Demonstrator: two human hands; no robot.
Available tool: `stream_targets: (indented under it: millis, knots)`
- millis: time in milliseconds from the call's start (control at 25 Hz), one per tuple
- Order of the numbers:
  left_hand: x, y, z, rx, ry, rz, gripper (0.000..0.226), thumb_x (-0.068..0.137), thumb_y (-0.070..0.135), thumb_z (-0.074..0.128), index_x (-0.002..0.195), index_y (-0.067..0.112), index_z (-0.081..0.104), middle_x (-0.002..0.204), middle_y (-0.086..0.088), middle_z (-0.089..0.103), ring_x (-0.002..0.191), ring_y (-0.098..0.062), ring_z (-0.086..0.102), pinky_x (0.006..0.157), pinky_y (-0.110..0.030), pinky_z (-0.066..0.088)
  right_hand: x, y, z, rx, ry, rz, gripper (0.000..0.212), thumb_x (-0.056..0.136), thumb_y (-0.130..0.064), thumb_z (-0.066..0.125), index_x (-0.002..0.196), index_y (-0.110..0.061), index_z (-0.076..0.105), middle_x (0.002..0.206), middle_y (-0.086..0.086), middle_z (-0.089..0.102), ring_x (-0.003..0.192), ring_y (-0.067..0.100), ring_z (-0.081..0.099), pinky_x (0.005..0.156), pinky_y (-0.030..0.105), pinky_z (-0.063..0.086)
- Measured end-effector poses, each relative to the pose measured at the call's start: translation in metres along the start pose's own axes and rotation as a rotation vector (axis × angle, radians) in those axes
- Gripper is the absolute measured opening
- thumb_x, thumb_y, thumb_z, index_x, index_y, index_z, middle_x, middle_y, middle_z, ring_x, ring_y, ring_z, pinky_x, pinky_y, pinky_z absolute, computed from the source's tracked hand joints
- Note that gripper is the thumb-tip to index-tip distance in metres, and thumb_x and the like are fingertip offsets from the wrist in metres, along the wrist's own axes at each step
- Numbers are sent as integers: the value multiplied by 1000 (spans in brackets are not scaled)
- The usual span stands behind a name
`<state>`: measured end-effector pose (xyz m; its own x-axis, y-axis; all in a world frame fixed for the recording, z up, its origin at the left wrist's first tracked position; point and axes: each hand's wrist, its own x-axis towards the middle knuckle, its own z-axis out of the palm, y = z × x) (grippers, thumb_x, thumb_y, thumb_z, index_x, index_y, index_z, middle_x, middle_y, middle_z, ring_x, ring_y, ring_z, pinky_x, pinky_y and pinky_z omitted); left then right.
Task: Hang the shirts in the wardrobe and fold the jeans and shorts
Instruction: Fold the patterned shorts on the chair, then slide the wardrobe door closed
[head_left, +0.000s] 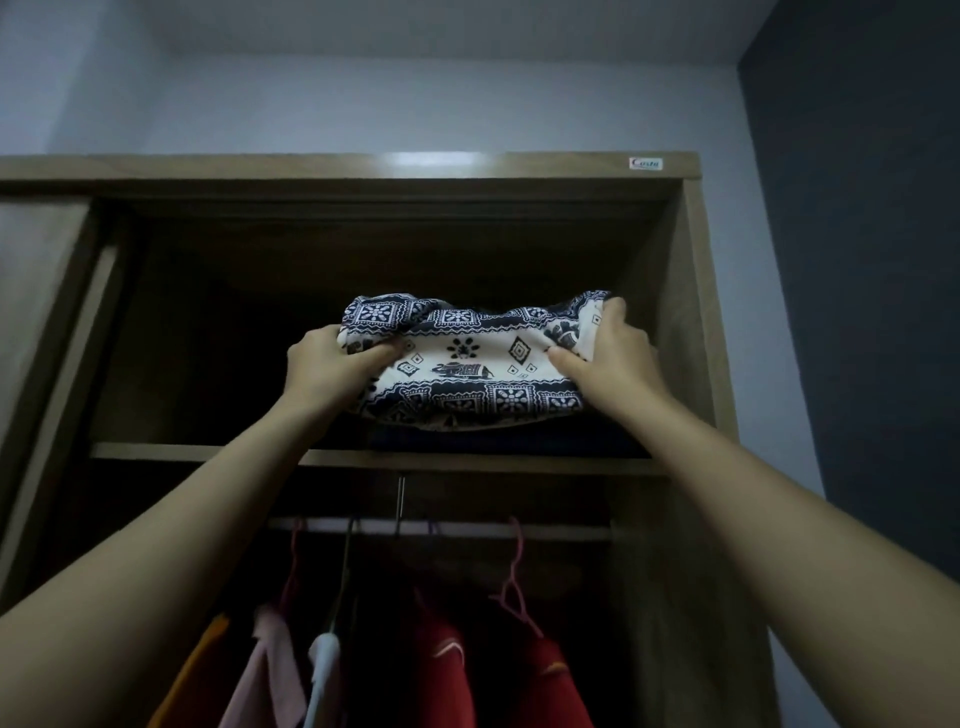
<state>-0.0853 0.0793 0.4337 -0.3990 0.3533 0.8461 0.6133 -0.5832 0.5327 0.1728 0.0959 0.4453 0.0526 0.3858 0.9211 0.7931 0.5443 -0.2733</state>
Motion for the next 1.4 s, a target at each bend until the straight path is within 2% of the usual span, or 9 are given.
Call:
stream_targets:
  millis: [240,360,480,600,680,880,1040,1200,1400]
  knots:
    - [38,-16,66,59,-206,-248,81,67,51,73,131,9,46,127,-14,55,110,-30,57,82,-32,47,35,19,14,-274,-126,267,79,82,-39,67,139,-5,24,136,22,42,124,39,44,93,45,43]
    - [39,-35,75,26,-297,-354,76,54,62,61,110,10,64,112,-11,66,98,-28,62,88,-34,50,41,23,20,-586,-311,190,70,84,-48,61,137,-9,36,138,19,38,125,37,41,97,42,41]
    - [36,-43,75,91,-141,-156,67,61,60,56,115,21,61,124,-14,55,113,-32,52,99,-41,44,47,19,19,-609,-426,-113,52,92,-42,50,138,-18,42,142,14,40,127,32,42,101,39,38]
    - [28,-34,72,72,-142,277,58,77,61,45,122,27,61,131,-8,54,120,-24,50,99,-40,43,40,24,16,-461,-685,57,60,97,-53,21,137,-14,44,144,12,42,132,29,39,107,36,30]
    - [18,-33,74,263,-248,307,54,86,63,34,102,26,70,107,-6,67,101,-25,60,87,-38,48,33,30,19,-480,-736,150,68,97,-54,10,139,-10,41,148,13,37,136,28,34,111,37,25]
    - [16,-28,77,517,-95,71,40,86,41,40,69,15,65,79,-13,58,75,-32,51,67,-34,37,22,25,15,-512,-709,162,55,102,-35,12,137,-3,41,144,19,40,132,30,38,107,35,27]
    - [11,-27,71,348,-101,300,48,88,48,28,62,22,59,71,-2,63,85,-26,61,91,-42,40,4,18,11,-643,-442,-17,55,99,-43,17,121,-9,54,125,17,56,112,33,53,88,37,38]
    - [-10,-26,39,122,-19,393,53,92,39,27,119,15,65,131,-7,59,133,-18,42,112,-40,17,-36,-11,15,-478,-157,-362,46,99,-37,27,128,-8,48,131,12,54,121,29,49,99,38,36]
    - [-98,-106,-26,392,-73,595,50,92,35,33,129,12,56,138,-8,51,137,-21,35,111,-40,22,-147,-56,76,-249,-211,-422,58,92,-39,26,139,-7,41,145,11,42,138,24,33,115,35,19]
